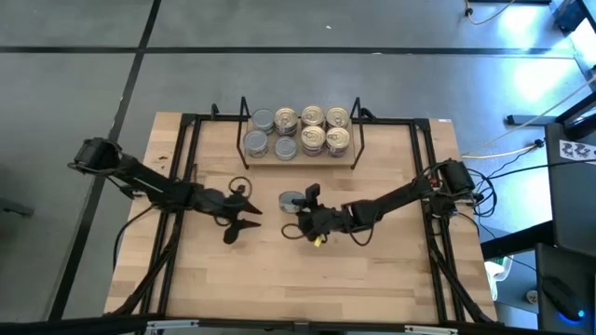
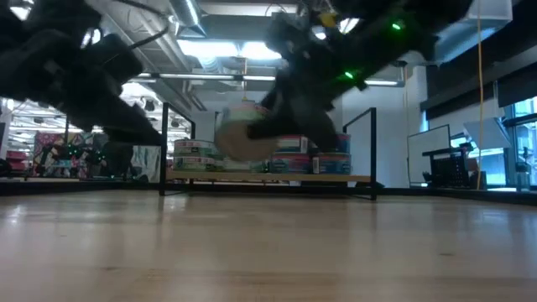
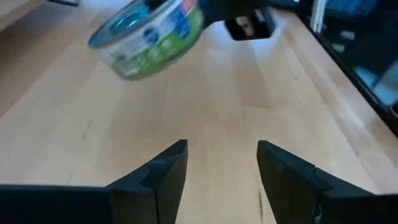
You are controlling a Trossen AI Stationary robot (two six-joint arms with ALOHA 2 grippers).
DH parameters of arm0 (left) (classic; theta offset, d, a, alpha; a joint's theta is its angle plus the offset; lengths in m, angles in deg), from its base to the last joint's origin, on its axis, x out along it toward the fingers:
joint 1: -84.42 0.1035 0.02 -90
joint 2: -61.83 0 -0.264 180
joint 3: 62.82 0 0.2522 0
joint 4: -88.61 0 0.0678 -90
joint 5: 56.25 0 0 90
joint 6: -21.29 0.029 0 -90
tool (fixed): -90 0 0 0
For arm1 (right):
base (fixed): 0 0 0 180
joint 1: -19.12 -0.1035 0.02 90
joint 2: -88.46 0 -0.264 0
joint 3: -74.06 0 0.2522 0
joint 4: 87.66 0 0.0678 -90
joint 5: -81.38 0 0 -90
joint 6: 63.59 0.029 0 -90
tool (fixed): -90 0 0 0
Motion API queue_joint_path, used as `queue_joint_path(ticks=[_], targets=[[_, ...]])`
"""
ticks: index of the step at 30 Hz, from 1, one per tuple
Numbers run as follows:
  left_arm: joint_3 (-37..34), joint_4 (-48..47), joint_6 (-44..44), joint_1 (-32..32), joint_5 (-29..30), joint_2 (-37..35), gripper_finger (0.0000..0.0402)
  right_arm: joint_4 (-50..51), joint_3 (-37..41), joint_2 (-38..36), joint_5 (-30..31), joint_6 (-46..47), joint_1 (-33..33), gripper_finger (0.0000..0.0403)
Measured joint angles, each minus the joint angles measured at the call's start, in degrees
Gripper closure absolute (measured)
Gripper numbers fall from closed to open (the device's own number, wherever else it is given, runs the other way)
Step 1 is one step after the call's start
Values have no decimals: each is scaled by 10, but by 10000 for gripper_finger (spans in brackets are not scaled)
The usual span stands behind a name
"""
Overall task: Stack canned seafood by type on shelf
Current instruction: Stack the green and white tuna can on top of the green and white tuna can on the shelf
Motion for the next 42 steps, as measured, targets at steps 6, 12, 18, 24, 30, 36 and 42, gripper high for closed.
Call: queue_joint_path(ticks=[6,12,18,24,30,36,42], targets=[[-59,34,-38,-28,66,-34,210,14,-58,1,-13,-28,40,259],[-64,32,-23,-28,79,-40,210,11,-98,6,-13,-35,92,259],[-64,31,-24,-28,82,-40,210,12,-134,36,-5,-75,156,259],[-63,19,-35,-28,82,-40,210,16,-154,75,-14,-81,211,259],[-63,-2,-61,-28,82,-40,210,13,-155,90,-22,-92,236,259],[-63,-1,-60,-28,82,-40,210,11,-156,95,-45,-84,252,226],[-63,-2,-60,-28,82,-40,210,24,-155,95,-70,-20,255,160]])
